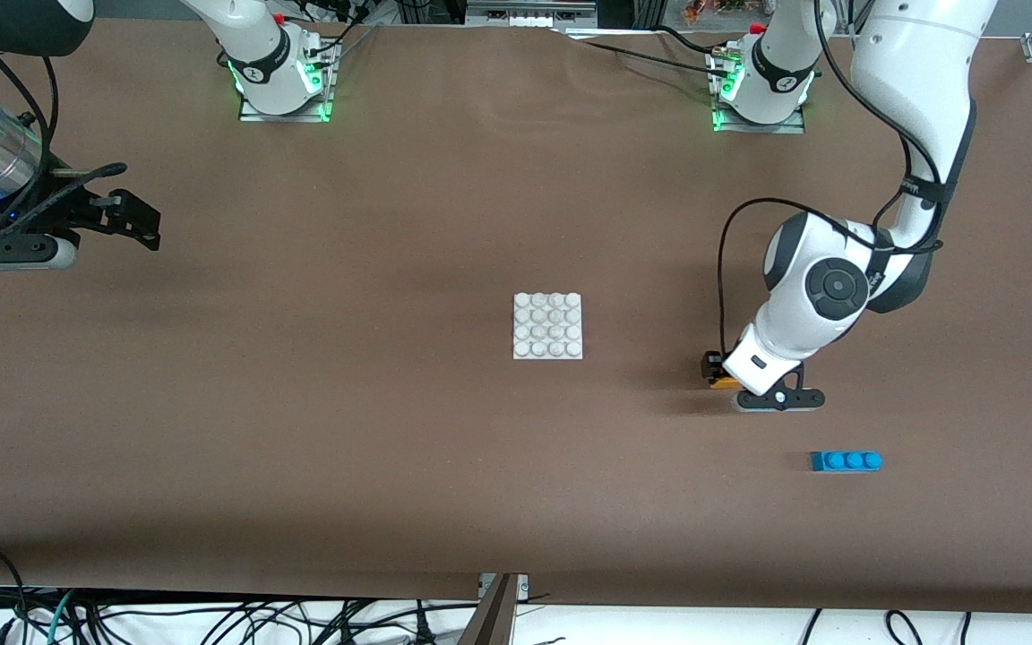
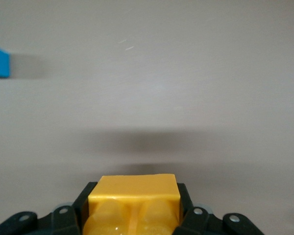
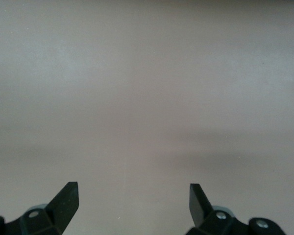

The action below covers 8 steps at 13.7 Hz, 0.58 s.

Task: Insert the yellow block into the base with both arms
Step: 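Carry the yellow block with the left gripper onto the white base plate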

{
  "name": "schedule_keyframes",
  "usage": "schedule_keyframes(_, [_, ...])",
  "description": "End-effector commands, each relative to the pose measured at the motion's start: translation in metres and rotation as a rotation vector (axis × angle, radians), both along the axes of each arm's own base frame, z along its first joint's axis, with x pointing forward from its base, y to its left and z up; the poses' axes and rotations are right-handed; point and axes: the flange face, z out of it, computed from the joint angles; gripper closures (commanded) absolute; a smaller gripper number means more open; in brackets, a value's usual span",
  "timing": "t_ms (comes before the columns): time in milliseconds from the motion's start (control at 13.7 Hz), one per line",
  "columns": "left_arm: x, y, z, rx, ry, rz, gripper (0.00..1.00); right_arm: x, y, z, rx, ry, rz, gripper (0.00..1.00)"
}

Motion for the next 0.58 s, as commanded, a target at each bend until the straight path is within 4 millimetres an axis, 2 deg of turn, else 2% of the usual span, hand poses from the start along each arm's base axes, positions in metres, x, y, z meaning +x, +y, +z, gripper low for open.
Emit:
schedule_keyframes(0, [-0.007,-0.053,0.019,-0.025,0.001,-0.001,0.76,0.001,-0.002,0.004,-0.001,-0.01,-0.014,0.0])
schedule_keyframes(146, [-0.021,-0.104,0.021,-0.034,-0.005,-0.045,0.76,0.001,-0.001,0.004,-0.002,-0.012,-0.014,0.0])
schedule_keyframes(291, [-0.034,-0.158,0.014,-0.05,-0.004,-0.032,0.75,0.001,-0.002,0.004,-0.001,-0.01,-0.015,0.0])
schedule_keyframes(364, [-0.044,-0.188,0.008,-0.056,0.0,-0.028,0.74,0.001,-0.002,0.004,-0.002,-0.012,-0.015,0.0])
schedule_keyframes(510, [-0.066,-0.231,-0.016,-0.042,0.02,-0.026,0.74,0.001,-0.002,0.004,-0.001,-0.012,-0.015,0.0])
